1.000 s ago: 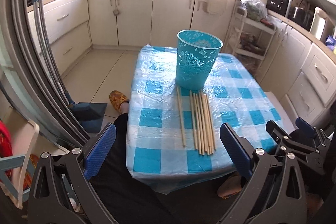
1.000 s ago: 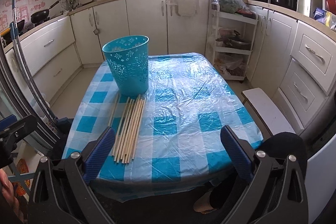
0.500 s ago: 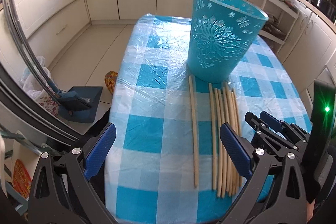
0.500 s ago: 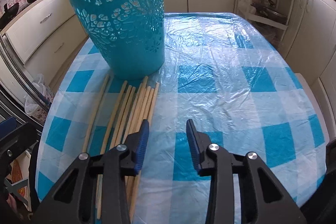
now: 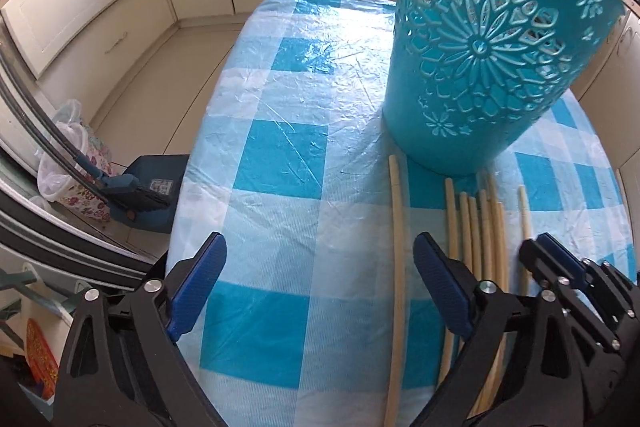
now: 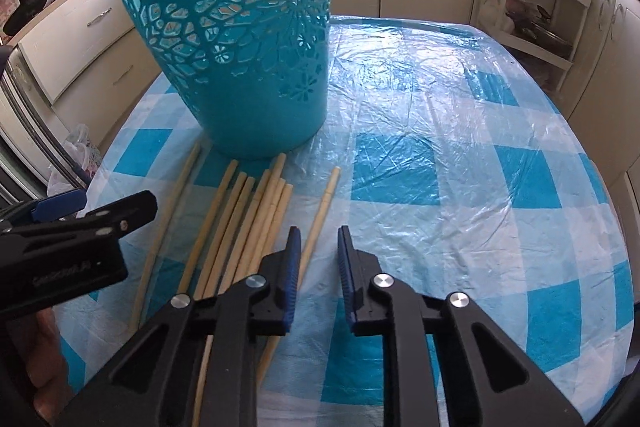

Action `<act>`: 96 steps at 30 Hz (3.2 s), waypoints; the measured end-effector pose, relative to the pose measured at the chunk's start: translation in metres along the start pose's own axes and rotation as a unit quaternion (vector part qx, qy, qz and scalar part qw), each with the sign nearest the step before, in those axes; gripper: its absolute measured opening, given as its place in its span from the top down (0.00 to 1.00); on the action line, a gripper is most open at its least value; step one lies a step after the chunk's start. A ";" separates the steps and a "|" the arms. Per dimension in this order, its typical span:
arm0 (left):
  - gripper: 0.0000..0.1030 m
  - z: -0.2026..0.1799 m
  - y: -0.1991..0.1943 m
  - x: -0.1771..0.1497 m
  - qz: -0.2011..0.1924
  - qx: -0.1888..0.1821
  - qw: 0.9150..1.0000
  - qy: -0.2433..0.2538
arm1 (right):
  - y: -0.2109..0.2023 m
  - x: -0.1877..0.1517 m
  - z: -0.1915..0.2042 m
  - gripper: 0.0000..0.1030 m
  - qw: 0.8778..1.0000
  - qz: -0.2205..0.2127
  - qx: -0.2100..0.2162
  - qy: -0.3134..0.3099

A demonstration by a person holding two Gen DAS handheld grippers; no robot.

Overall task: Organize utensils
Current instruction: 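Lower the left gripper onto one wooden chopstick and close it, then lift the chopstick with the left gripper over the teal basket and release, then close the right gripper on one wooden chopstick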

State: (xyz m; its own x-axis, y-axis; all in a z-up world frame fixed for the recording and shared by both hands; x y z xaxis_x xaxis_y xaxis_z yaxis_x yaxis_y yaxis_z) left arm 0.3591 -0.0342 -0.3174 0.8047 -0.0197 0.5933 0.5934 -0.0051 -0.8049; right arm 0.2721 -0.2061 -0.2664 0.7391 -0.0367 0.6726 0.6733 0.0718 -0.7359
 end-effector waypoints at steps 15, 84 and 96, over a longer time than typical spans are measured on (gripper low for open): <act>0.88 -0.043 0.014 0.018 -0.010 -0.023 0.997 0.069 | 0.011 0.009 -0.022 0.92 0.998 0.027 0.046 0.017; 0.33 0.023 -0.139 0.084 -0.173 -0.098 0.979 -0.037 | -0.044 0.003 -0.021 0.95 0.990 -0.042 0.113 0.076; 0.29 0.029 -0.114 0.037 -0.118 -0.102 0.986 -0.056 | -0.146 0.126 -0.001 0.95 0.947 -0.209 0.209 0.126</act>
State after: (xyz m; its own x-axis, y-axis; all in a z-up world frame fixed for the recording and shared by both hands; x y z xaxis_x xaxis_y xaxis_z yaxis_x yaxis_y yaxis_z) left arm 0.3215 -0.0057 -0.2035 0.6492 0.1159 0.7518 0.7569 -0.1967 -0.6232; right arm 0.2665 -0.2225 -0.0745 0.4259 -0.3823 0.8200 0.8805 0.3838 -0.2784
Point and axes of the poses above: each gripper's, at about its wrist camera, not at the fingertips, and y roughly the way its jaws point, z to its left, x to its top, the point moved 10 cm from there along y, roughly the way its jaws point, and after that the axes turned 8 degrees about -z, right-handed, at the moved point
